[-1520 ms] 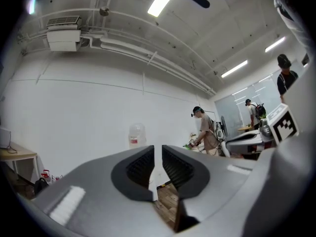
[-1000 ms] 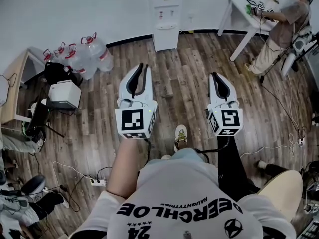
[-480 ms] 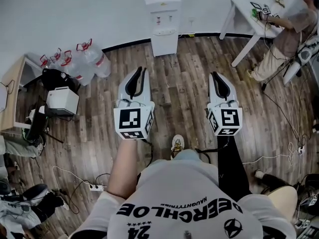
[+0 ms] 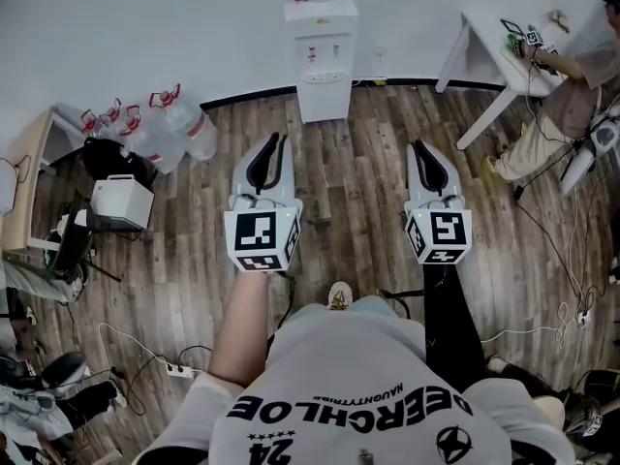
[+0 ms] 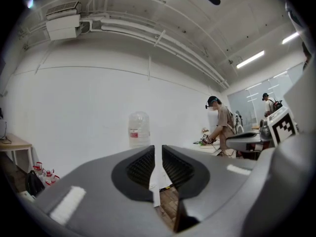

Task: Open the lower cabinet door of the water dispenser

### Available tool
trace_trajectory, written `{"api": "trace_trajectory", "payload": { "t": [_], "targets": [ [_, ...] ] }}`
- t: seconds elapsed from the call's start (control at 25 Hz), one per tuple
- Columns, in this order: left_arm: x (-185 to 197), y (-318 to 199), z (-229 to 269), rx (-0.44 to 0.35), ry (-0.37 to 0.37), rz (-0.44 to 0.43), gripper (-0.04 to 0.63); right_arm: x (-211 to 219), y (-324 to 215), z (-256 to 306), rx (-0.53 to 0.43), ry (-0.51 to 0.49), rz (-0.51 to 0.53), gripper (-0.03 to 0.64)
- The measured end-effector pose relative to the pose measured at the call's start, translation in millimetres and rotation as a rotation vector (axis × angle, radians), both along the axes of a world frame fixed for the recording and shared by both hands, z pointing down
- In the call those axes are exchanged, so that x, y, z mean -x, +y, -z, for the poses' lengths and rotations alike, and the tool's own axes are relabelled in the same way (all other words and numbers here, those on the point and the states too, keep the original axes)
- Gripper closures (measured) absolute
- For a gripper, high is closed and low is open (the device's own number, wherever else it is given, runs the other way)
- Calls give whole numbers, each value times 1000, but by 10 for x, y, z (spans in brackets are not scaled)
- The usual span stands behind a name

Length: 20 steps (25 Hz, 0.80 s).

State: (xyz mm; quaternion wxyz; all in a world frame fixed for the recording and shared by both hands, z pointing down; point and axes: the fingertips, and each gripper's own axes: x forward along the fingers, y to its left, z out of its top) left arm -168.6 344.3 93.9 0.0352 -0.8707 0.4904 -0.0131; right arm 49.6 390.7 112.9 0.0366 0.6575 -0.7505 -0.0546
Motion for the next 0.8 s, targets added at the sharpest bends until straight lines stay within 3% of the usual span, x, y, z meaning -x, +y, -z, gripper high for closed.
{"api": "trace_trajectory", "payload": {
  "t": [0.8],
  "targets": [
    [-562, -582, -105, 8, -24, -19, 543, -427, -573, -239, 37, -23, 37, 592]
  ]
}}
